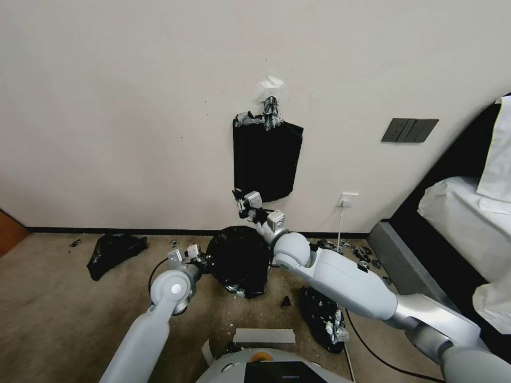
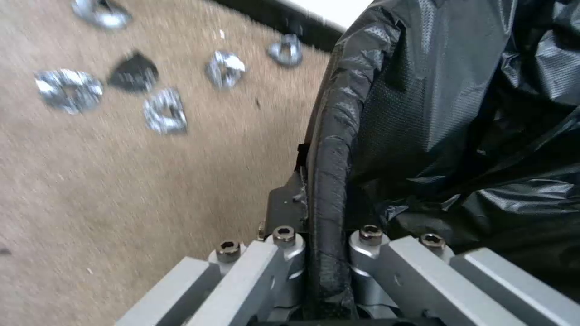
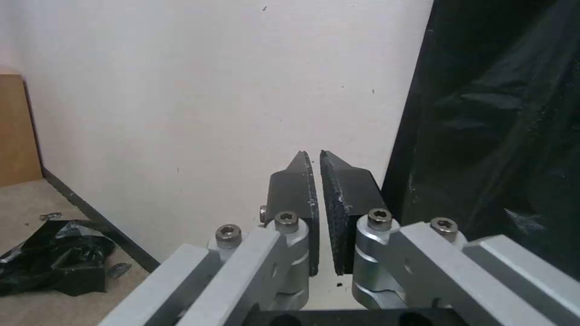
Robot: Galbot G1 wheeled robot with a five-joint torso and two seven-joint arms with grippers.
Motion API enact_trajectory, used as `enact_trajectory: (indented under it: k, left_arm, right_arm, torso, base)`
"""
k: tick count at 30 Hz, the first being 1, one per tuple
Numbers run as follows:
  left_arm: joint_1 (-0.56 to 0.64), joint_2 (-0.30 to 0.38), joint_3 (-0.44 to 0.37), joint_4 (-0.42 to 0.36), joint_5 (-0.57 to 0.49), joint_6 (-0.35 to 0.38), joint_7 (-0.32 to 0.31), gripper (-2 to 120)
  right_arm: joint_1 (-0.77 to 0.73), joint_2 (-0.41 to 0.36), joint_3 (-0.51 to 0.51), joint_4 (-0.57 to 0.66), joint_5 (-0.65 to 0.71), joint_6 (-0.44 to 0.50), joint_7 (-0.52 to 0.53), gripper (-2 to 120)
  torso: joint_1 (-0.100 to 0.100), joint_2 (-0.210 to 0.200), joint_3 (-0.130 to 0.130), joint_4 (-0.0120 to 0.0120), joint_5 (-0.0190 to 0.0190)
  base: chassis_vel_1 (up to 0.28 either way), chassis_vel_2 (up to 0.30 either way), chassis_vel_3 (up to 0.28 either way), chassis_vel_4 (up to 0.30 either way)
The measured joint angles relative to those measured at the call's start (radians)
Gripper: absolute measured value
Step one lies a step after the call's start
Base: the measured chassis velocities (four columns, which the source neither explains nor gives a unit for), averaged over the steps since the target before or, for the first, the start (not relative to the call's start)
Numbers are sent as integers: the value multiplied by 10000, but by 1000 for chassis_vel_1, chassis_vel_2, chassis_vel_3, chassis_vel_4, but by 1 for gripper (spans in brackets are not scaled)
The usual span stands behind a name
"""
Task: Place a trash bag onto the trash bin.
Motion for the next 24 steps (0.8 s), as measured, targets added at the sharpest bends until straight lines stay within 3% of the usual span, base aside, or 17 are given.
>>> enact_trajectory:
  k: [23, 24]
  left_arm:
    - [31, -191, 250, 366, 138, -49, 110, 1]
    - [40, -188, 265, 364, 138, -52, 128, 5]
  right_arm:
    - [-155, -75, 93, 58, -58, 0, 22, 7]
    - [-189, -83, 117, 59, -58, 0, 22, 7]
  torso:
    - [0, 0, 0, -1, 0]
    - [-1, 0, 0, 0, 0]
  base:
    - [0, 0, 0, 0]
    - [0, 0, 0, 0]
